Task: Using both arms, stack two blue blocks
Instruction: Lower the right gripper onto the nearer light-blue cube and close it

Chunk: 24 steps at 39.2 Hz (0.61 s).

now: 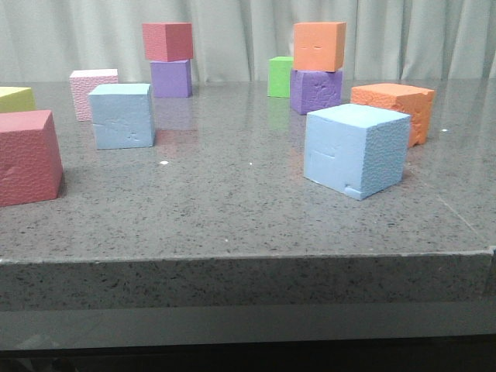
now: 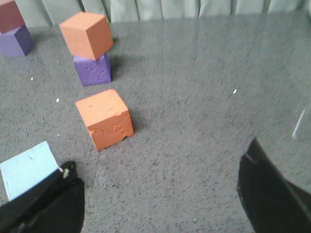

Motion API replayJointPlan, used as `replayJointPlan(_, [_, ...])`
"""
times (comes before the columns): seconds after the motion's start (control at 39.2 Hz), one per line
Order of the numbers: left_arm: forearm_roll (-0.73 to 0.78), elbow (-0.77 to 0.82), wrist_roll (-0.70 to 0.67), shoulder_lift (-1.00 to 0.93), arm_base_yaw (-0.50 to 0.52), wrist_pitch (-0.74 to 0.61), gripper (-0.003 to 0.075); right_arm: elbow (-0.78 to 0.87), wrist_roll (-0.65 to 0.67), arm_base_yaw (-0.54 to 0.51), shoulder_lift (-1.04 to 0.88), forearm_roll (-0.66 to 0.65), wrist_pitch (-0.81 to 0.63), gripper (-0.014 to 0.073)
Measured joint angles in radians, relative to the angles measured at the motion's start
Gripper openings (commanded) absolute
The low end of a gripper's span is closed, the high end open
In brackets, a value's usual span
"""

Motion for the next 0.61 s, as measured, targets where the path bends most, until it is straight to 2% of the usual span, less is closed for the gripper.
replayJointPlan(0.13, [0.000, 0.000, 0.000, 0.000, 0.000, 0.000, 0.0669, -0.046, -0.028, 0.023, 0.133, 0.045, 0.000, 0.0645])
replayJointPlan(0.23, [0.000, 0.000, 0.000, 0.000, 0.000, 0.000, 0.0669, -0.106, -0.077, 0.082, 0.255, 0.064, 0.002, 0.0645])
replayJointPlan(0.61, [0.000, 0.000, 0.000, 0.000, 0.000, 0.000, 0.0669, -0.366, -0.171, 0.401, 0.645, 0.098, 0.121, 0.0645])
